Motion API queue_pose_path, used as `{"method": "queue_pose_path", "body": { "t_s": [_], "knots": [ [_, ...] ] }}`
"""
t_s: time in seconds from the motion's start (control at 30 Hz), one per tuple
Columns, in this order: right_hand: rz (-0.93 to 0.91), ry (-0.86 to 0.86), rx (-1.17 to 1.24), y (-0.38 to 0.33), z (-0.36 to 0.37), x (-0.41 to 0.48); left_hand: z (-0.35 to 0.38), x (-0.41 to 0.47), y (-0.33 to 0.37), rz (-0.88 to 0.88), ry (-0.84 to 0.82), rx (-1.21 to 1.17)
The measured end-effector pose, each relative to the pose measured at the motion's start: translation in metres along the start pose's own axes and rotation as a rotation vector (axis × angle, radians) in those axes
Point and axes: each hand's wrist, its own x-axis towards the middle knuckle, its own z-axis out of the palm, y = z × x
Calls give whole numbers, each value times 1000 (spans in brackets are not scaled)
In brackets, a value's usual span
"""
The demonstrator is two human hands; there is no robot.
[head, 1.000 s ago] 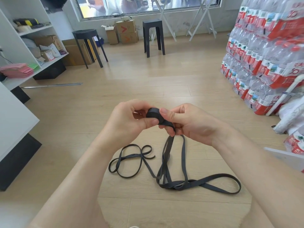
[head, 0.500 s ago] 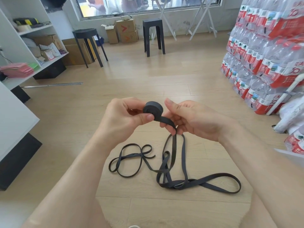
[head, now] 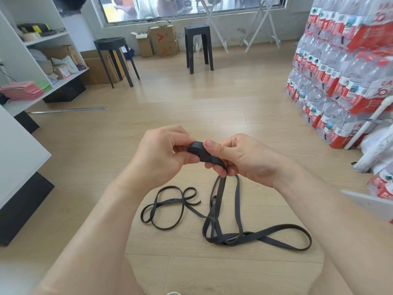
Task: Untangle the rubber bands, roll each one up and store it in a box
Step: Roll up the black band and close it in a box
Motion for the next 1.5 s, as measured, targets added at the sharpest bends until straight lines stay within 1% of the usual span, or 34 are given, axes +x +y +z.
{"method": "queue_pose_path", "body": {
  "t_s": [0.07,0.1,0.17,0.27,0.33,0.37,0.4,0.47,0.57,0.67,0.87,1.27,1.33,1.37,1.4,1.43,1.5],
  "knots": [
    [-5,-8,23,1,-2,0,2,-1,-1,-18,-1,-41],
    [-10,-12,50,1,-3,0,3,-2,0,-54,8,-110],
    [-33,-26,136,2,-7,0,5,-4,2,-161,10,-338],
    [-85,-80,272,4,-12,0,14,-6,3,-303,-77,-722],
    [-104,-132,338,5,-11,0,19,-5,4,-324,-85,-893],
    [-108,-162,358,5,-11,0,20,-5,4,-303,-69,-922],
    [-106,-191,360,5,-11,-1,20,-5,5,-261,-48,-906],
    [-68,-212,289,1,-12,-3,16,-6,6,-171,-3,-772],
    [32,-127,102,-6,-15,-5,10,-5,6,-134,52,-486],
    [70,-77,46,-8,-12,-4,10,-4,7,-109,71,-282],
    [110,-25,-62,-8,-11,-6,7,-3,6,-64,76,-96],
    [67,-2,-144,-4,-7,-6,6,0,-1,34,-32,134],
    [54,-6,-126,-2,-6,-5,6,0,-1,24,-43,118],
    [41,-11,-85,-1,-7,-5,7,0,0,-4,-25,56],
    [23,-20,-21,-1,-7,-5,7,-1,1,-58,-4,-61],
    [3,-34,59,0,-9,-4,7,-2,1,-122,3,-228],
    [-39,-70,201,2,-11,-3,9,-3,0,-237,-53,-590]
  ]
}}
